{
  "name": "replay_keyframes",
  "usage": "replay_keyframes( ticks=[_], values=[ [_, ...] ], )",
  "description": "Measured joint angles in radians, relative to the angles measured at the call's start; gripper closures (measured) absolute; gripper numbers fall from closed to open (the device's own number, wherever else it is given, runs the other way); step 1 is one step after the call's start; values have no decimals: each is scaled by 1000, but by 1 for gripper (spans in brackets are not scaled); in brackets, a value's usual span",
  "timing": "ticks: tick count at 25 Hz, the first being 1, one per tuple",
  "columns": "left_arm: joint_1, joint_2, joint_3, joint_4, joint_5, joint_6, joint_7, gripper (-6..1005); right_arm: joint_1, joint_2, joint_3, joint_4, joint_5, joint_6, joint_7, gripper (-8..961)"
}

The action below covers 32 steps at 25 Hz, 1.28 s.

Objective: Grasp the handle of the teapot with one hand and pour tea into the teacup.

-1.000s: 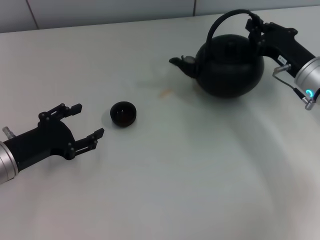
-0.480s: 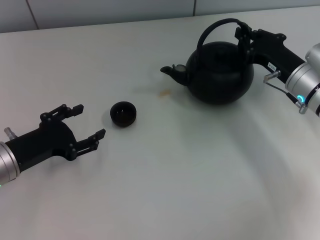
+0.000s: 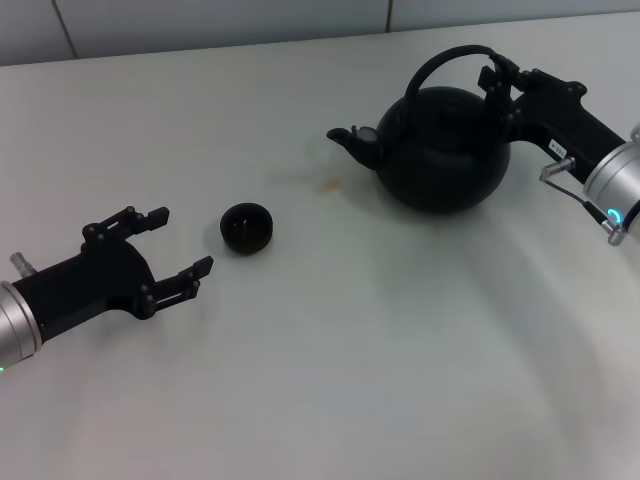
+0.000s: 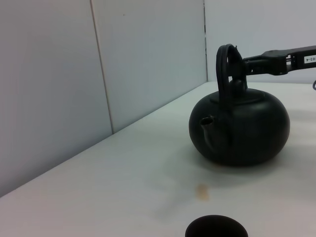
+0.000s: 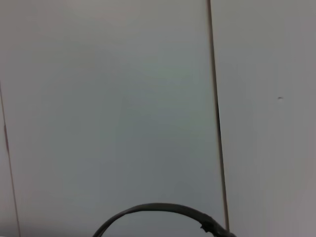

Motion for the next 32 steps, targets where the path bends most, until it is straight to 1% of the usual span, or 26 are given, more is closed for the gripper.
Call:
replay_keyframes(
  ticks=[6,11,12,15,16,17,18,20,21,22,23,24,25,26,27,28,30,32],
  values=[
    [-2,0,0,-1,0,0,-1,198,-16,1,3,0,0,-16,2,665],
    [-2,0,0,-1,0,0,-1,198,-45,2,22,0,2,-82,8,568],
    [1,0,0,0,0,0,-1,198,-62,2,30,1,3,-111,11,549],
    [2,0,0,0,0,0,-1,198,-82,2,36,5,3,-151,15,409],
    [2,0,0,0,0,0,-1,198,-96,2,38,8,3,-178,18,362],
    [5,0,0,1,-1,0,-1,198,-126,2,48,12,3,-235,21,315],
    [6,0,0,2,-2,0,-1,198,-126,2,48,12,3,-235,21,255],
    [8,1,0,2,-3,0,-1,198,-157,1,63,15,3,-293,22,136],
    [10,2,0,2,-4,0,-1,198,-176,0,67,18,3,-329,23,136],
    [11,2,-3,2,-4,2,-1,198,-212,-3,59,23,-8,-414,23,136],
    [13,2,-9,2,-4,5,-1,198,-212,-3,59,23,-8,-414,23,135],
    [15,2,-14,2,-3,8,-1,198,-242,-7,17,2,-64,-491,23,135],
    [18,1,-19,2,-2,15,-1,198,-242,-7,17,2,-64,-491,23,135],
    [21,0,-21,2,-2,20,0,198,-253,-9,-11,-22,-120,-515,25,135],
    [23,0,-22,2,-1,25,1,198,-262,-10,-45,-67,-230,-527,36,135],
    [25,0,-22,2,-1,31,1,198,-262,-10,-45,-67,-230,-527,36,135],
    [27,0,-22,2,-1,37,0,198,-251,-9,-53,-93,-333,-503,56,135],
    [29,0,-19,2,-1,40,-1,198,-215,-8,-54,-116,-443,-454,96,136]
  ],
)
